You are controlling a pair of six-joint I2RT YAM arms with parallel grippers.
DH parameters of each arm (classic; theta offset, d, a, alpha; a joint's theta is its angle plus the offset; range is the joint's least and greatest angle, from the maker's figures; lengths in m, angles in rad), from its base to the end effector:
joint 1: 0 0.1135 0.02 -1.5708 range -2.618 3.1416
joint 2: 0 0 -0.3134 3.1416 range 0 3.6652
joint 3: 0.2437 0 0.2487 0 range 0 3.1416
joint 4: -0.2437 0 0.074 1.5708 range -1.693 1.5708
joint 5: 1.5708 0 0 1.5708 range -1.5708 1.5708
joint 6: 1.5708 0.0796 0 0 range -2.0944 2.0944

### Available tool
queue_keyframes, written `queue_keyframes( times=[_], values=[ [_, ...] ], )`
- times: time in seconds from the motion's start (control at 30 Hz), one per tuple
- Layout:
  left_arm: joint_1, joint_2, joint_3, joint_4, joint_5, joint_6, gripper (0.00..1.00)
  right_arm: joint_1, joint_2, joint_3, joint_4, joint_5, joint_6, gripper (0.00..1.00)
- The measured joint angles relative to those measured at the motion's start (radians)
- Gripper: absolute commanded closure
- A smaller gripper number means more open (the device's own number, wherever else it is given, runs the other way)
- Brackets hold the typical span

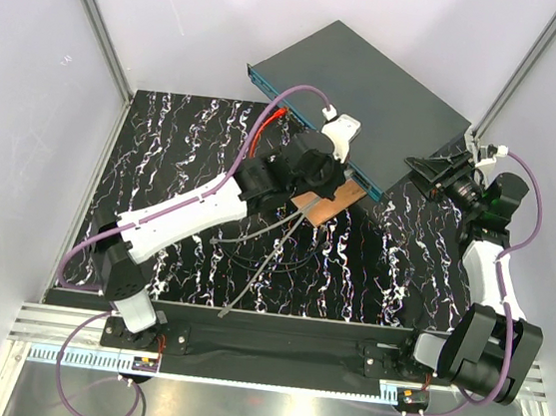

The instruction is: Insert the plug into the switch port

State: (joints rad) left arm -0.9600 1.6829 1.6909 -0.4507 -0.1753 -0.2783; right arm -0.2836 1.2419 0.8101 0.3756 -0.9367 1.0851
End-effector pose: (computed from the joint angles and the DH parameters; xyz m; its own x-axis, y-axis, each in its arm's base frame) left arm 0.2601 -0.3473 0.4216 -0.4330 0.1468 -0.8894 0.6212 0.7635 -0.1764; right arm 0.2907 -0.0179 0.3568 -0.5615 0.7094 -0.4261 -0.2354 0.3567 0.9041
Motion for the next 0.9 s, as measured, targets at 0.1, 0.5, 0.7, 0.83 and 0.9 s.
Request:
queue_keyframes(
  times=[0.1, 0.5, 0.7, 0.83, 0.9],
  values=[
    [0.0, 0.014, 0.026, -0.023, -0.002, -0.002, 1.0, 0.001, -0.002, -0.002, 0.002, 0.005, 0.002, 1.0],
    [0.0, 0.07, 0.119, -0.095, -0.005, 0.003, 1.0, 0.005, -0.01, -0.022, 0.031, 0.032, 0.012, 1.0],
    [0.0, 0.098, 0.168, -0.14, -0.004, 0.02, 1.0, 0.009, -0.018, -0.037, 0.051, 0.053, 0.019, 1.0],
    [0.0, 0.102, 0.177, -0.151, 0.004, 0.031, 0.83, 0.012, -0.021, -0.038, 0.047, 0.062, 0.018, 1.0],
    [0.001, 0.098, 0.17, -0.145, 0.008, 0.042, 0.65, 0.013, -0.021, -0.033, 0.037, 0.061, 0.011, 0.99]
  ],
)
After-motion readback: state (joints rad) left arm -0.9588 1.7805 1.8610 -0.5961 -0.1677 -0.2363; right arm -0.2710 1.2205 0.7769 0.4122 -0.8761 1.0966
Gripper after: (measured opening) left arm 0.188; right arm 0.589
